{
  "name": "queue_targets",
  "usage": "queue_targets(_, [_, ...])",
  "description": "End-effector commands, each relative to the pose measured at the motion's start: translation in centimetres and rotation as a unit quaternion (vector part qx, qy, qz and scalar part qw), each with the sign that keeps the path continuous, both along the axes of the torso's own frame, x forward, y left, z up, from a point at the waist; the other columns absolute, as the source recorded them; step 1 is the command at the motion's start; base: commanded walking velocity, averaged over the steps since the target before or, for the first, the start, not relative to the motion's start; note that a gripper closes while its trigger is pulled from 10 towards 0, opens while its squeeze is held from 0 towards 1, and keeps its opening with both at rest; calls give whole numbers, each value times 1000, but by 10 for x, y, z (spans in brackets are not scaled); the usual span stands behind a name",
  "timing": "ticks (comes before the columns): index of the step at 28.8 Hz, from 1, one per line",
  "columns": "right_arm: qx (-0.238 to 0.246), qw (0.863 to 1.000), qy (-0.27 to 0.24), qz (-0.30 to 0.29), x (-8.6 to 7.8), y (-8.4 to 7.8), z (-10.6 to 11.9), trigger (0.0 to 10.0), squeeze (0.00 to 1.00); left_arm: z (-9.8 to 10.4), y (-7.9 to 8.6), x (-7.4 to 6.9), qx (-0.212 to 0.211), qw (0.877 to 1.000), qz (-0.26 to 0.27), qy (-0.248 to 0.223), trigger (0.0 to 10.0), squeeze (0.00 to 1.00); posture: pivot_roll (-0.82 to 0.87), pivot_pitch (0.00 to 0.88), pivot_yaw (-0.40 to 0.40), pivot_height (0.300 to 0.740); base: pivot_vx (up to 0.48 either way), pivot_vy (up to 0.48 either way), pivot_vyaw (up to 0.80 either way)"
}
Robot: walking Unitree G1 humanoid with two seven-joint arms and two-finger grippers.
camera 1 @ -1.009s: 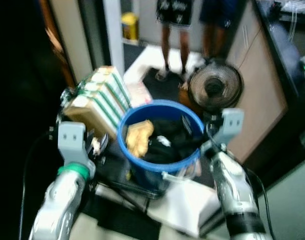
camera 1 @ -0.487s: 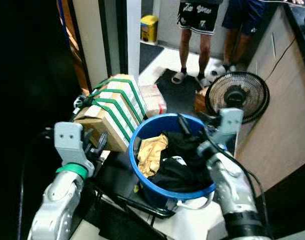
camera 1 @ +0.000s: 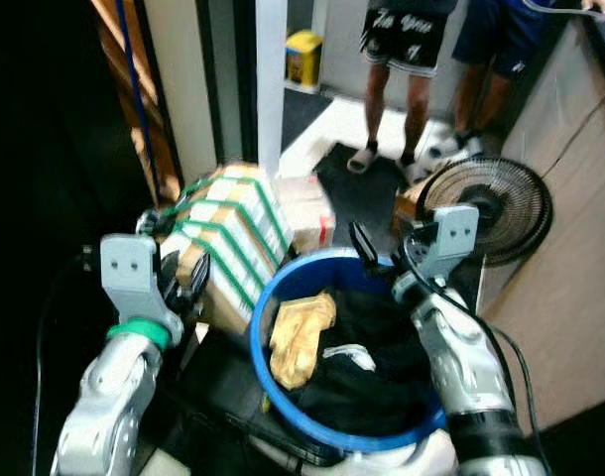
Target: Clothes washing
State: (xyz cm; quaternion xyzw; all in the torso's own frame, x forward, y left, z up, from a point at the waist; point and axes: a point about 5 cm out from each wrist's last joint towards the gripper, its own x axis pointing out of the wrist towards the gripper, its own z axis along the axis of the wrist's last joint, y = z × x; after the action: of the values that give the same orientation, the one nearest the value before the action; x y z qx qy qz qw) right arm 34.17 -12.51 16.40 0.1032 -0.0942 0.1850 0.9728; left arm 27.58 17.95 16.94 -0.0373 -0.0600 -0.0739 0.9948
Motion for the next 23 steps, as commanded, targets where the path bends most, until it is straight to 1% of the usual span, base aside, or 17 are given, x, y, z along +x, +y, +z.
queue_targets(1, [-1,1000,11,-13,3,-6,-2,10000,0,-7,1,-2,2,1000,-3,18,10000,0,152,46,32,740,0,0,0])
queue_targets(3, [-1,1000,12,-15,5,-7,-1,10000,0,-7,0,-2,2,1000,-6,18,10000,0,152,46,32,740,0,0,0])
queue_targets(5, [-24,999,26,-11,10,-7,-3,10000,0,-7,-2,-3,1,1000,-18,18,10000,0,156,48,32,740,0,0,0])
queue_targets(6, [-24,999,26,-11,10,-7,-3,10000,0,-7,-2,-3,1,1000,-18,18,10000,0,156,48,32,740,0,0,0])
queue_targets(7, [-48,998,46,-1,12,-7,-7,10000,0,-6,-3,-4,1,999,-28,18,10000,0,160,50,29,740,0,0,0])
queue_targets(9, [-48,998,46,-1,12,-7,-7,10000,0,-6,-3,-4,1,999,-28,18,10000,0,160,50,29,740,0,0,0])
queue_targets(12, [-77,991,107,22,7,-10,-24,10000,0,-6,-6,-6,0,998,-54,23,10000,0,164,53,28,740,0,0,0])
queue_targets(13, [-77,991,107,22,7,-10,-24,10000,0,-6,-6,-6,0,998,-54,23,10000,0,164,53,28,740,0,0,0])
queue_targets(15, [-85,986,144,27,2,-13,-36,10000,0,-7,-8,-8,-2,997,-70,27,10000,0,164,53,28,740,0,0,0])
queue_targets(17, [-81,979,184,27,-8,-17,-49,10000,0,-8,-12,-10,-3,996,-84,32,10000,0,165,55,29,740,0,0,0])
queue_targets(18, [-81,979,184,27,-8,-17,-49,10000,0,-8,-12,-10,-3,996,-84,32,10000,0,165,55,29,740,0,0,0])
queue_targets(19, [-80,976,202,28,-13,-19,-55,10000,0,-9,-13,-11,-3,995,-90,35,10000,0,158,57,34,740,0,0,0])
queue_targets(20, [-81,971,223,28,-18,-21,-63,10000,0,-10,-15,-12,-4,995,-95,37,10000,0,158,57,34,740,0,0,0])
queue_targets(21, [-92,966,242,29,-22,-23,-71,10000,0,-11,-17,-12,-4,994,-100,39,10000,0,158,57,34,740,0,0,0])
queue_targets(23, [-103,957,270,34,-28,-24,-82,10000,0,-11,-19,-12,-5,993,-110,41,10000,0,149,62,44,740,0,0,0])
